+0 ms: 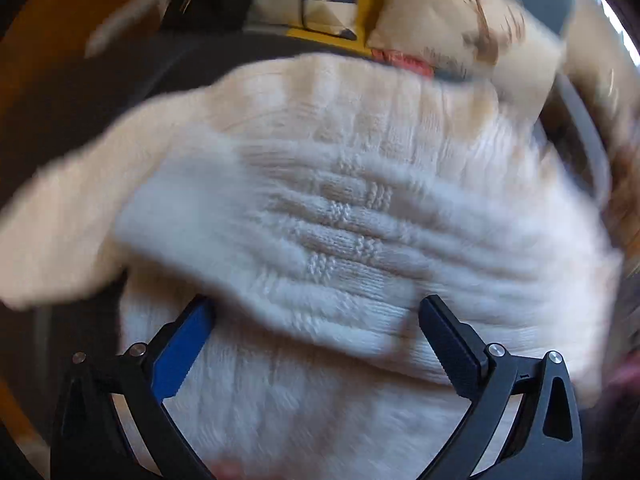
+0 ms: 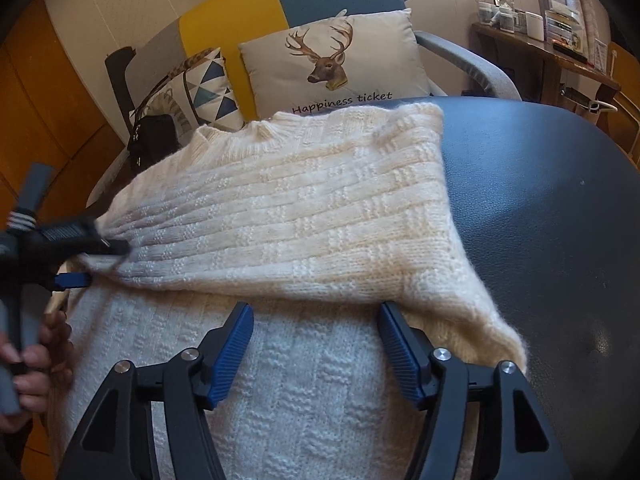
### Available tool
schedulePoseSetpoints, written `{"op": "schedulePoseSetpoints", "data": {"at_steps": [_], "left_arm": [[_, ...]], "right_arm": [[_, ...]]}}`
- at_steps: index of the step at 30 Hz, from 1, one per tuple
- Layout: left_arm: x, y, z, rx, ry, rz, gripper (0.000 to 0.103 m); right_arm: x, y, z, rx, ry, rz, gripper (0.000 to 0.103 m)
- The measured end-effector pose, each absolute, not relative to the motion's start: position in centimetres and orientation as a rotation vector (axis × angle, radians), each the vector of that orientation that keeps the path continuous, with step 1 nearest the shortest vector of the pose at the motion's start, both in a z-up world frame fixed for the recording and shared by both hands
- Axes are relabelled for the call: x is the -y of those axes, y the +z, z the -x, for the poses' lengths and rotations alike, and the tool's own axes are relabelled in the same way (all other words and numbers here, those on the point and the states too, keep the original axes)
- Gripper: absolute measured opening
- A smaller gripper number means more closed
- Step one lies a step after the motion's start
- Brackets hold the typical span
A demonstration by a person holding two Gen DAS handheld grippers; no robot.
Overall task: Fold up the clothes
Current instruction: 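Lay the sleeve flat across the sweater body and open the left gripper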
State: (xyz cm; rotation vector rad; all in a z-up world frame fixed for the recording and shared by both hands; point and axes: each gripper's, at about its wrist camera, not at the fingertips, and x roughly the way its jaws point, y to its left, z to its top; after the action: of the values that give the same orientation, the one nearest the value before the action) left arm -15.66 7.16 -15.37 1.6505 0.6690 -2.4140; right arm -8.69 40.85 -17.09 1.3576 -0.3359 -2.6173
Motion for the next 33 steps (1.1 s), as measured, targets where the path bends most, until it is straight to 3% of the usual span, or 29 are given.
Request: {"op": "schedulePoseSetpoints", "data": {"at_steps": [4, 6, 9, 14, 17, 23, 27, 33], "left_arm": [[-5.4, -11.2, 13.5, -0.693, -2.616, -1.419, 0.102], [-5.3, -12.2, 15.2, -0.609, -2.655, -1.462, 0.102], [-5.6, -14.4, 18.0, -0.619, -2.635, -1.601, 0.102], [-6.0, -16.5, 18.6, -0.597, -2.614, -1.653, 0.102], [-5.9, -16.6, 18.0, -0.631, -2.612, -1.652, 0.102], [-5.4, -16.6, 17.9, -0.781, -2.579, -1.608, 0.103], [-5.7, -16.4, 17.9, -0.746, -2.569, -1.627, 0.103], [-6.2, -16.7, 17.8, -0.710, -2.579, -1.606, 0.102]], "right_arm": [[-40.5, -17.2, 8.7, 0.314, -2.602, -1.363, 0.073], [-40.4, -17.1, 8.8, 0.301, -2.596, -1.373, 0.073], [-40.0, -17.0, 9.0, 0.253, -2.572, -1.397, 0.076], [-38.5, -17.3, 9.1, 0.149, -2.561, -1.404, 0.090], [-37.2, -17.3, 9.2, 0.051, -2.580, -1.435, 0.090], [-35.7, -17.2, 10.4, 0.025, -2.521, -1.554, 0.092], [-35.4, -17.0, 11.1, -0.072, -2.470, -1.682, 0.092], [-37.3, -17.1, 12.0, -0.049, -2.370, -1.769, 0.091]]}}
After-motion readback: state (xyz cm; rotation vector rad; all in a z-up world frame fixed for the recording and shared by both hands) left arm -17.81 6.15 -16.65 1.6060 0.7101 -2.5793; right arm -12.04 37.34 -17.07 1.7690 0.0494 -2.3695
